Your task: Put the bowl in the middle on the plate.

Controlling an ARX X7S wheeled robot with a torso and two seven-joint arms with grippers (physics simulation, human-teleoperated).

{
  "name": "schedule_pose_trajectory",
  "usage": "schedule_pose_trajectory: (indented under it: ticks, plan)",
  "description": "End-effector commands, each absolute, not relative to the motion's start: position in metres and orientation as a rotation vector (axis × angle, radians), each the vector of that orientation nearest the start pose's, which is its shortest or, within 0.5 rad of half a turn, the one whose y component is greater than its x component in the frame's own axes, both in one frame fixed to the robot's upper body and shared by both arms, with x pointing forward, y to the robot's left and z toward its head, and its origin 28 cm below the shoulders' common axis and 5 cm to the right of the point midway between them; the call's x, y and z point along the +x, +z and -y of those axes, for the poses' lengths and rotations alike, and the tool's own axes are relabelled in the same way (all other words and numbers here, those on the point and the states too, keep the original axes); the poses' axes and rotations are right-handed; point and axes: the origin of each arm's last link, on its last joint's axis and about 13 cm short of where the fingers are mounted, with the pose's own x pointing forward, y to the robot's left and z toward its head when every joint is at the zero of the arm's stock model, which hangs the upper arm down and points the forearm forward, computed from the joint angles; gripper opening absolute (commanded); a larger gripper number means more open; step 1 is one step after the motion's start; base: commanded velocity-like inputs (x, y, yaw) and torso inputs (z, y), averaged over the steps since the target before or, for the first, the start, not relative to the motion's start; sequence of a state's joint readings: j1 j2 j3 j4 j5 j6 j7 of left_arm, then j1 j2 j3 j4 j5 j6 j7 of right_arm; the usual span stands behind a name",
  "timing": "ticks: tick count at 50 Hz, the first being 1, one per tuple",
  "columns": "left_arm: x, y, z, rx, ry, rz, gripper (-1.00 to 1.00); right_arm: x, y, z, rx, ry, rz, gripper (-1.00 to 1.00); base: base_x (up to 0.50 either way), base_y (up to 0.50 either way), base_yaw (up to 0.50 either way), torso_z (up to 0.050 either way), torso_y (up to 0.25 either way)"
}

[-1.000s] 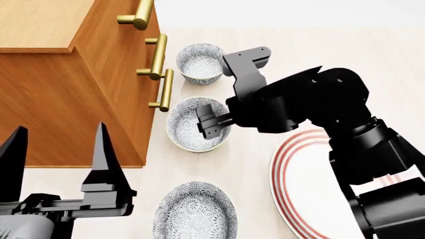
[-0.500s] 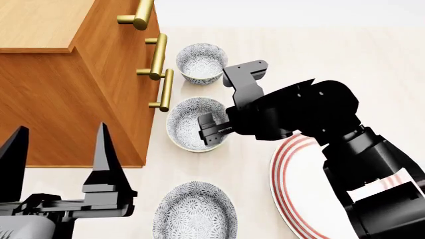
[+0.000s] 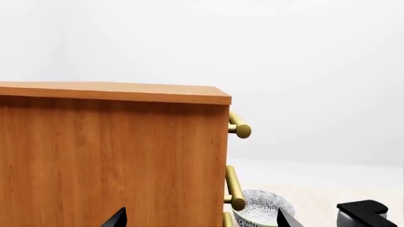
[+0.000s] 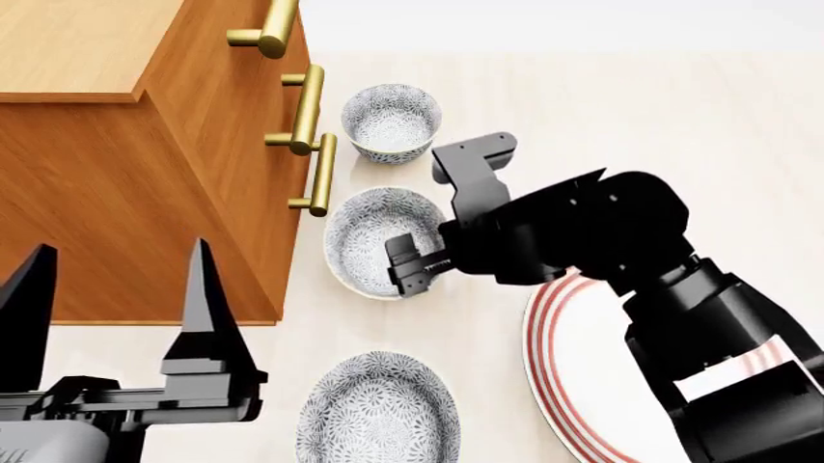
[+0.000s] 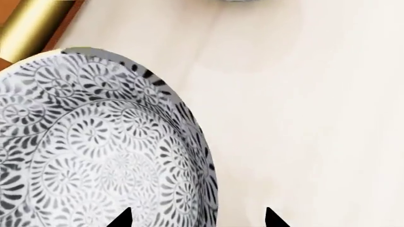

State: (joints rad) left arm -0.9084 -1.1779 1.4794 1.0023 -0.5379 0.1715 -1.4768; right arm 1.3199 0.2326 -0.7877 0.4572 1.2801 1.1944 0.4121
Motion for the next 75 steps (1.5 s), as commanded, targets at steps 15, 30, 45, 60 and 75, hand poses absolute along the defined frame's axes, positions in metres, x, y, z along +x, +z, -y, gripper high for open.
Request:
schedule_pose_trajectory:
  ticks: [15,30,45,60,75]
  plan:
    - [0.122,0.193,-0.211,-0.037,0.016,0.461,1.0,0.345,0.224,0.047,-0.164,0.45,-0.713,-1.0,0.0,0.0,0.0,0.0,0.0]
    - [0.122,0.193,-0.211,-0.035,0.014,0.459,1.0,0.343,0.236,0.051,-0.172,0.449,-0.679,-1.0,0.0,0.0,0.0,0.0,0.0]
    - [0.122,0.193,-0.211,-0.037,0.015,0.46,1.0,0.335,0.27,0.071,-0.163,0.408,-0.613,-1.0,0.0,0.0,0.0,0.0,0.0]
    - [0.122,0.194,-0.212,-0.039,0.023,0.461,1.0,0.319,0.302,0.094,-0.133,0.375,-0.565,-1.0,0.0,0.0,0.0,0.0,0.0]
    - [0.122,0.193,-0.212,-0.035,0.022,0.459,1.0,0.274,0.326,0.134,-0.088,0.313,-0.546,-1.0,0.0,0.0,0.0,0.0,0.0]
